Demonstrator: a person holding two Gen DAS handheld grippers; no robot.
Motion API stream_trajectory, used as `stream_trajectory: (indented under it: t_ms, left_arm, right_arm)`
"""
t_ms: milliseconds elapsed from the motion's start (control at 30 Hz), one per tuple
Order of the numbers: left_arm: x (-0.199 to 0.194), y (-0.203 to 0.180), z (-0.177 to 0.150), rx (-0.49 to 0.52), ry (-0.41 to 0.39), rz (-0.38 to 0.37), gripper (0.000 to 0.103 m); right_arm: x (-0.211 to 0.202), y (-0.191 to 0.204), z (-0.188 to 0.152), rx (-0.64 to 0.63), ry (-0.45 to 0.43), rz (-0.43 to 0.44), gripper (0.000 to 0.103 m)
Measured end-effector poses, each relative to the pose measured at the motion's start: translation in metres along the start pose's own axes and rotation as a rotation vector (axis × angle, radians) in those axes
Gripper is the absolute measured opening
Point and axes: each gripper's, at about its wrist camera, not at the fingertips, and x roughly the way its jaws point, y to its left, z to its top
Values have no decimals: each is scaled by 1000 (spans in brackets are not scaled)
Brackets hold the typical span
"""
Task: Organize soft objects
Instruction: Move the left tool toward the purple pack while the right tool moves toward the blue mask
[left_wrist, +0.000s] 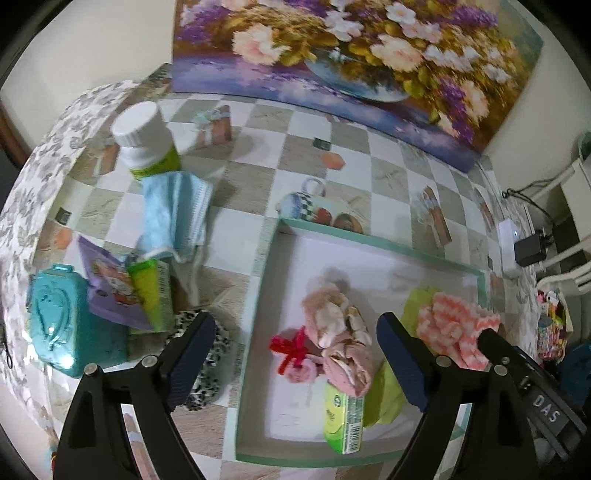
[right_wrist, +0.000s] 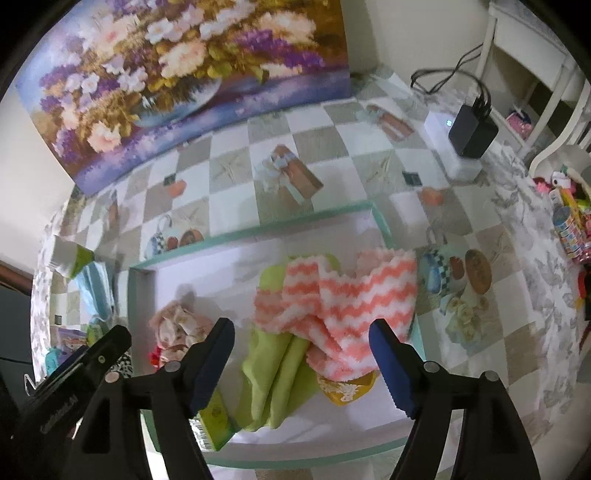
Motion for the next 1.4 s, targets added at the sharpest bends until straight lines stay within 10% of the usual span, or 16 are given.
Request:
stream_trajectory:
  t_ms: [500,633,1400]
  left_arm:
    - [-35,73,14,-177,-63,35,89]
    - [-41,102,15,-254,-92,61,99]
    - [-62,246,14,-542,-136,153,99]
  right_arm:
    - [-19,0,3,0,-52,-17,80]
    - [-20,6,2,-17,-77,-5,103]
    - [-13,85,-10,-165,-65,11,103]
